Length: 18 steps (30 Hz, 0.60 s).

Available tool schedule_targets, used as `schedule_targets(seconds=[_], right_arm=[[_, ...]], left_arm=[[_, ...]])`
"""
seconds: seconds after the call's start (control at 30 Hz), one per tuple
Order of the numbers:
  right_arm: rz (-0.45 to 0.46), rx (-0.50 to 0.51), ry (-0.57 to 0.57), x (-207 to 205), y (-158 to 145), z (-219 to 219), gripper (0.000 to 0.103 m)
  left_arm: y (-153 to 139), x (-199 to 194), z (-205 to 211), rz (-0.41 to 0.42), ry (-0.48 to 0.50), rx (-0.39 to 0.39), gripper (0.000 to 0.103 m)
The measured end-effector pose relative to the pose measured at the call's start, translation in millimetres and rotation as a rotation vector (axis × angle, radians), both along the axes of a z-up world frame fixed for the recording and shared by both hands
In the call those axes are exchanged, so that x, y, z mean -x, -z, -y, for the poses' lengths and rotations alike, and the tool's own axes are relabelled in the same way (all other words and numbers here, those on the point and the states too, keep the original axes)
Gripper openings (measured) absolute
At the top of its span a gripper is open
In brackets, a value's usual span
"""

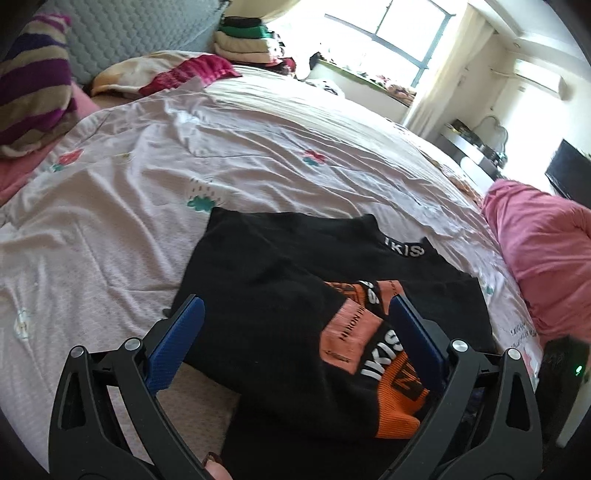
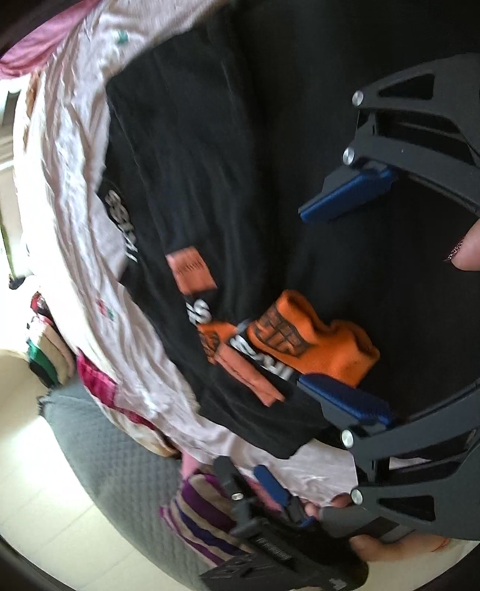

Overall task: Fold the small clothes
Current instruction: 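Grasp the laid orange cuff with the right gripper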

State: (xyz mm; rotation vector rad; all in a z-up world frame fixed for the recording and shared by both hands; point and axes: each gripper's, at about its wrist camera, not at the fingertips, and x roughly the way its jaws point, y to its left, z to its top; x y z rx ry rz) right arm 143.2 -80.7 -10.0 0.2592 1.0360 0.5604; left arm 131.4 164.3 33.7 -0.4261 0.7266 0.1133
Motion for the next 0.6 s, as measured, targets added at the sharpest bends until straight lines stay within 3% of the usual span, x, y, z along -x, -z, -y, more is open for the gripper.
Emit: schedule_targets(seconds=[0.1,0.17,0.2,0.23,0.6], right_arm=[[-0.001,-0.012,-0.013,-3,2,-8,0.053],[0.001,-0.037,-0.035,-6,2,-13,0.029],[0.012,-0.05,-0.052,-8,0,-15,0.023],[0.034,-0.05,-0.07,-9,-4,-18,0.009],[0.217,-0.012,-0.145,-21,-58,-32,0.005]], left_arm=[[0,1,-6,-0.001,-0.015,0.016,0.093],[1,3,-12,-0.002,-0.034,0.027,0.093],[1,3,-15,-0.004,-0.043,0.037,0.093],[2,4,-18,-0.006,-0.053,0.052,0.093],[2,9,-33,-0.008,-0.098,0.09,0.093]])
